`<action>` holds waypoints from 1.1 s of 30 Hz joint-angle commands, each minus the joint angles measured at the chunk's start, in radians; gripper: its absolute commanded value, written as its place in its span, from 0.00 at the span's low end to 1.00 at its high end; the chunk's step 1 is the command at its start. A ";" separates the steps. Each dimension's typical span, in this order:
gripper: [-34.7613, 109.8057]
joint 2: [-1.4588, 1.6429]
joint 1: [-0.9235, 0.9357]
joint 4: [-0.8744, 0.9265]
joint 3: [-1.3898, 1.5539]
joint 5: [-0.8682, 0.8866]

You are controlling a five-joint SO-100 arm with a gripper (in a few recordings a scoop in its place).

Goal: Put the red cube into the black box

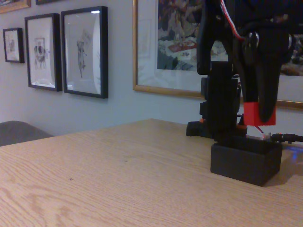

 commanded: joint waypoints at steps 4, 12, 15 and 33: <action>0.26 -0.048 -0.012 -0.038 0.035 0.011; 0.30 -0.094 -0.054 -0.064 0.071 0.043; 0.33 -0.092 -0.058 -0.054 0.067 0.048; 0.40 -0.021 -0.160 -0.009 -0.006 0.060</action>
